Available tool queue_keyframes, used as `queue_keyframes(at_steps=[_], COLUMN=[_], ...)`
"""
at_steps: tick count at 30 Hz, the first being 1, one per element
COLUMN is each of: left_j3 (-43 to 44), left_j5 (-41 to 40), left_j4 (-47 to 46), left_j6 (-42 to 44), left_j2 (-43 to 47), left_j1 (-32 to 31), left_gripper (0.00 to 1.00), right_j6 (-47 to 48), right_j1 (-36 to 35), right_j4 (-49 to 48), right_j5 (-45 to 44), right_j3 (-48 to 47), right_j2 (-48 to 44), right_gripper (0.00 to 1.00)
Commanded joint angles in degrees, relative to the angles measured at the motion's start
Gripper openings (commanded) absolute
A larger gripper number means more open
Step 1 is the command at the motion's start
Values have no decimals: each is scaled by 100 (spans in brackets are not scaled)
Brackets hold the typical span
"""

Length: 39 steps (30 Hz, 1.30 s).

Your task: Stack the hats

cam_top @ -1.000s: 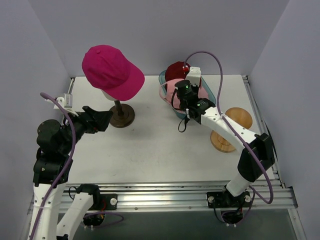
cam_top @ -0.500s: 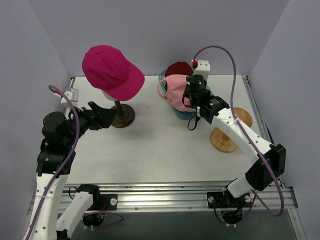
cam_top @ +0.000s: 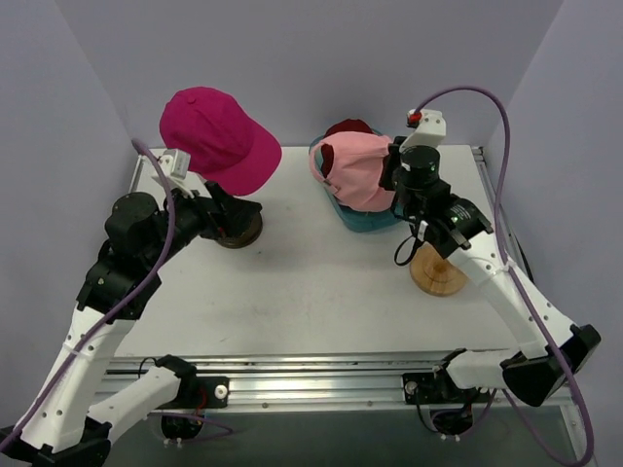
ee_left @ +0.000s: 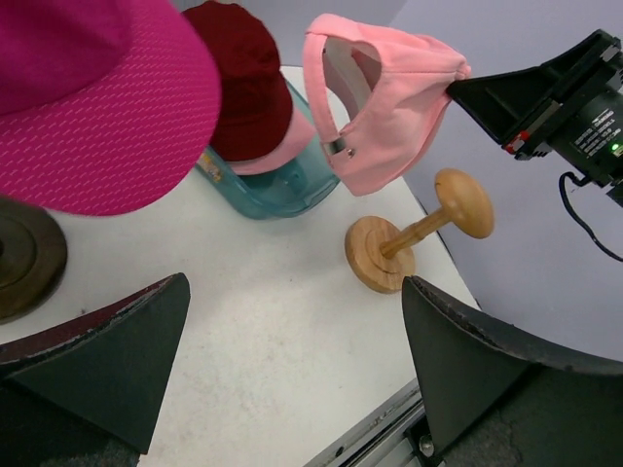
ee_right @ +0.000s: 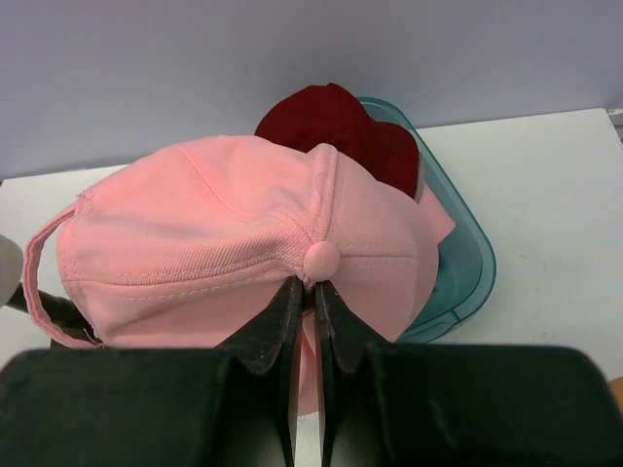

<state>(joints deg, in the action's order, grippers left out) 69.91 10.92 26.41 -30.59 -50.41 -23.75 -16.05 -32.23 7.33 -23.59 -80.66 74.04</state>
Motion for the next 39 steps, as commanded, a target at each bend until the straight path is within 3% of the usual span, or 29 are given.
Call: queue_keyframes(at_steps=[1, 8, 15, 21, 32, 36, 39], left_j3=[907, 2410, 4081, 4303, 4417, 4382, 4399], left_j5=[-678, -1004, -1039, -1820, -1864, -2453, -2814], left_j4=[-41, 48, 1171, 1762, 1867, 2236, 2263], left_j6=[158, 343, 773, 958, 1134, 1266, 1450], left_j2=[-485, -1760, -2772, -2825, -2711, -2570, -2438], left_j1=[-507, -956, -965, -965, -965, -956, -965], left_gripper=[100, 100, 100, 95, 89, 79, 63], right_j6=[-73, -257, -530, -609, -179, -74, 23], right_j1=[-3, -187, -670, -1092, -2647, -2893, -3087], right_j4=[13, 120, -337, -584, -988, -1111, -1304], right_j5=[100, 425, 409, 189, -1058, -1235, -1323], right_j3=[-327, -564, -722, -950, -1434, -1540, -1549], right_j2=[-416, -724, -698, -628, -162, 5, 92], right_gripper=[0, 0, 0, 0, 0, 0, 0])
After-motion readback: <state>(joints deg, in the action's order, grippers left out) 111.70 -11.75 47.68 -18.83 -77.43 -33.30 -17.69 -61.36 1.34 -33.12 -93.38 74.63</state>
